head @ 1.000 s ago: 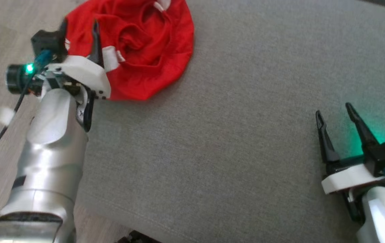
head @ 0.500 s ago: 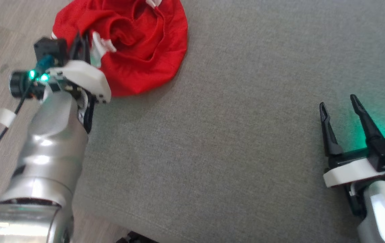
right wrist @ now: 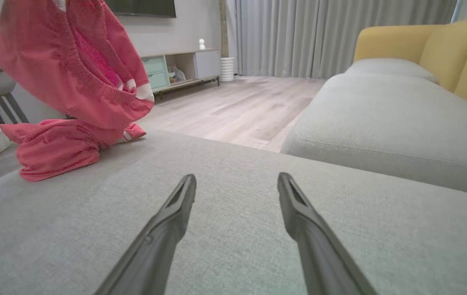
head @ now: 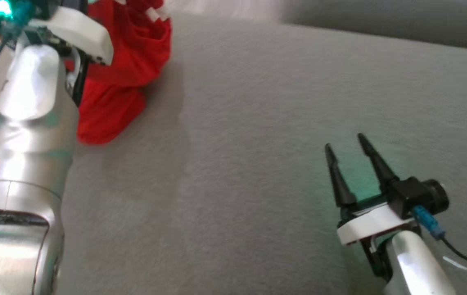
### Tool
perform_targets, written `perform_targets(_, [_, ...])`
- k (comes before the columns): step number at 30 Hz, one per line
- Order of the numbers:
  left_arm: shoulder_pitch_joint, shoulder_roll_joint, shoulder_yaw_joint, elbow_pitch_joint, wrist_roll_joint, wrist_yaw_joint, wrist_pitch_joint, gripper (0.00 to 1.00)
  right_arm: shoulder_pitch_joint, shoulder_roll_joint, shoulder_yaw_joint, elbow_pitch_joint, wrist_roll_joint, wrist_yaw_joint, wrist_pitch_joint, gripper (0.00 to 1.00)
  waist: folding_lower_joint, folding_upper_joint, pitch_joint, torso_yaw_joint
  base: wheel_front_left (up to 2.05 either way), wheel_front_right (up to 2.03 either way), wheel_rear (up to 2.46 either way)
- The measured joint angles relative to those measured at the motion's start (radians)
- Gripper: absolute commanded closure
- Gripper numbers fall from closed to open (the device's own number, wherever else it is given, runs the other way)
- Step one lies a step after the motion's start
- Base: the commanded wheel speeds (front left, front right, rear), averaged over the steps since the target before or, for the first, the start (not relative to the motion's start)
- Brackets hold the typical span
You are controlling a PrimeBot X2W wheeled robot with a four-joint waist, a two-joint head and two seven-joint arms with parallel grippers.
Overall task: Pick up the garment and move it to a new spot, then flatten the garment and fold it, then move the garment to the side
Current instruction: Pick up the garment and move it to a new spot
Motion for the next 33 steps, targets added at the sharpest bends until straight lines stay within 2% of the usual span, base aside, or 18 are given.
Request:
perform_targets(6, [-0.011, 0.001, -0.072, -0.098, -0.057, -0.005, 0.048, 1.0, 0.036, 0.009, 0.016, -0.017, 0.061, 0.0, 0.0, 0.0, 0.0, 0.0, -0.072, -0.147, 0.0, 0.0, 0.0])
perform_targets(16, [0.01, 0.004, -0.237, -0.439, -0.314, -0.012, 0.173, 1.0, 0.054, 0.01, 0.004, -0.058, 0.108, 0.0, 0.0, 0.0, 0.0001, 0.0, -0.137, -0.404, 0.0, 0.0, 0.0])
perform_targets(18, [0.044, 0.011, -0.265, -0.509, -0.374, -0.012, 0.202, 1.0, 0.054, 0.011, 0.004, -0.063, 0.116, 0.0, 0.0, 0.0, 0.0001, 0.0, -0.14, -0.449, 0.0, 0.0, 0.0])
perform_targets(21, [0.131, 0.053, -0.352, -0.597, -0.423, -0.012, 0.21, 1.0, 0.053, 0.012, 0.01, -0.066, 0.127, 0.0, 0.0, 0.0, 0.0001, 0.0, -0.134, -0.509, 0.0, 0.0, 0.0])
perform_targets(25, [0.317, 0.103, -0.469, -0.603, -0.492, -0.012, 0.198, 1.0, 0.051, 0.012, 0.008, -0.067, 0.142, 0.0, 0.0, 0.0, 0.0001, 0.0, -0.1, -0.561, 0.0, 0.0, 0.0])
perform_targets(26, [0.366, 0.103, -0.49, -0.575, -0.496, -0.012, 0.18, 0.58, 0.051, 0.012, 0.008, -0.066, 0.144, 0.0, 0.0, 0.0, 0.0002, 0.0, -0.087, -0.567, 0.0, 0.0, 0.0])
perform_targets(27, [0.41, 0.102, -0.506, -0.533, -0.496, -0.012, 0.162, 0.01, 0.049, 0.012, 0.009, -0.064, 0.144, 0.0, 0.0, 0.0, 0.0004, 0.0, -0.073, -0.571, 0.0, 0.0, 0.0])
perform_targets(29, [0.494, 0.097, -0.518, -0.441, -0.492, 0.003, 0.104, 0.0, 0.042, 0.013, 0.01, -0.055, 0.144, 0.0, 0.0, 0.0, 0.0005, 0.0, -0.049, -0.575, 0.0, 0.0, 0.0])
perform_targets(33, [0.588, 0.055, -0.495, -0.337, -0.461, 0.11, 0.004, 0.0, 0.034, 0.014, 0.002, -0.041, 0.141, 0.0, 0.0, 0.0, 0.0004, 0.0, -0.026, -0.561, 0.0, 0.0, 0.0])
